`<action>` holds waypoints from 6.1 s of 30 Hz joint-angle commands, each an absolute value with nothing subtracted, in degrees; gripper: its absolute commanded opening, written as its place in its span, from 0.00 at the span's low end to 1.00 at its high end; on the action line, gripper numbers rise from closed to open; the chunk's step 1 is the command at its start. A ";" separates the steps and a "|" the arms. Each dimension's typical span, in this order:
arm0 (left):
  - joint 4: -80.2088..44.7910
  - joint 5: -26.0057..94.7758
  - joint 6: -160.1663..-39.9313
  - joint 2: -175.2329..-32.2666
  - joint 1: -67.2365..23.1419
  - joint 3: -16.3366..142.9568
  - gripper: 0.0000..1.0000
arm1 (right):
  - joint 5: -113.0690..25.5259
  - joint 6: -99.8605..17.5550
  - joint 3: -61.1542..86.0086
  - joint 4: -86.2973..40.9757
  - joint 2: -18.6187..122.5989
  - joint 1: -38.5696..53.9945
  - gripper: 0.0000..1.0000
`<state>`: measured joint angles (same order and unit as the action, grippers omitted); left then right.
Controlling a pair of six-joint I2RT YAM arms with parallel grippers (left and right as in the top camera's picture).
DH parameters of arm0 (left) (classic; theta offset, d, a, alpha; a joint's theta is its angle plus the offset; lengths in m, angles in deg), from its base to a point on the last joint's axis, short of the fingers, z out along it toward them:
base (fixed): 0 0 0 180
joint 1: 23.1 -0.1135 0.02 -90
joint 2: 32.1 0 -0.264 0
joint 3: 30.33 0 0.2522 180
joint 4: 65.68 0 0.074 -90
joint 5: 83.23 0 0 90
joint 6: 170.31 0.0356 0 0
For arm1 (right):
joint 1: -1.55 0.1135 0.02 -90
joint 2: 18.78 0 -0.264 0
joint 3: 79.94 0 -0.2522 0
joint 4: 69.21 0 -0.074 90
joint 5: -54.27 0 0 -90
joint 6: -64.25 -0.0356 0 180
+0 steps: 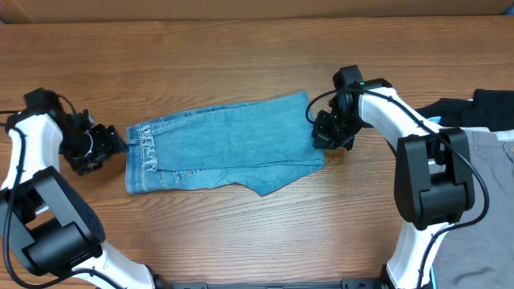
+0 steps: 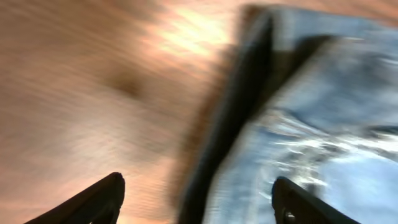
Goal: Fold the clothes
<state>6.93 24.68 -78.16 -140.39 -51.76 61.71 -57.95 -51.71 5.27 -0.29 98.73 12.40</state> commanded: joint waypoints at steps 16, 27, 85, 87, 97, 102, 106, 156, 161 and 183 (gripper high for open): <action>-3.86 32.07 -70.53 -140.76 -51.19 49.56 0.88 | -68.81 -47.32 5.25 -10.85 90.40 27.35 0.08; -10.90 32.35 -71.34 -140.87 -51.19 44.73 0.89 | -71.48 -51.25 5.25 -21.40 99.23 31.98 0.08; 38.89 12.86 -79.58 -137.29 -46.80 98.67 0.04 | -72.90 -49.79 5.16 -16.27 80.72 24.09 0.07; 38.89 13.10 -80.85 -137.64 -44.31 98.61 0.04 | -72.92 -49.79 5.16 -14.96 79.58 21.65 0.07; 37.67 9.62 -90.31 -140.81 -26.95 97.43 0.04 | -72.94 -49.02 5.16 -7.42 78.62 11.72 0.05; 37.18 5.03 -95.34 -143.65 -19.30 95.20 0.04 | -72.94 -47.25 5.16 -5.80 78.62 10.35 0.04; 37.14 4.86 -98.25 -147.63 -14.39 94.46 0.04 | -72.92 -45.94 5.16 -5.60 78.62 10.37 0.04; 44.94 19.06 -88.34 -157.05 -21.16 117.76 1.00 | -72.79 -31.47 5.20 -8.42 79.08 30.06 0.35; 44.92 15.35 -86.07 -151.56 -21.25 117.76 1.00 | -63.58 -33.24 5.25 -11.09 81.33 37.95 0.39; 39.26 9.23 -80.04 -146.21 -21.25 97.28 0.91 | -44.96 -48.85 5.25 -7.02 89.86 42.19 0.04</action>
<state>41.32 8.51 -81.35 -145.68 -20.97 102.43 -56.42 -40.78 5.38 -9.16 89.92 42.85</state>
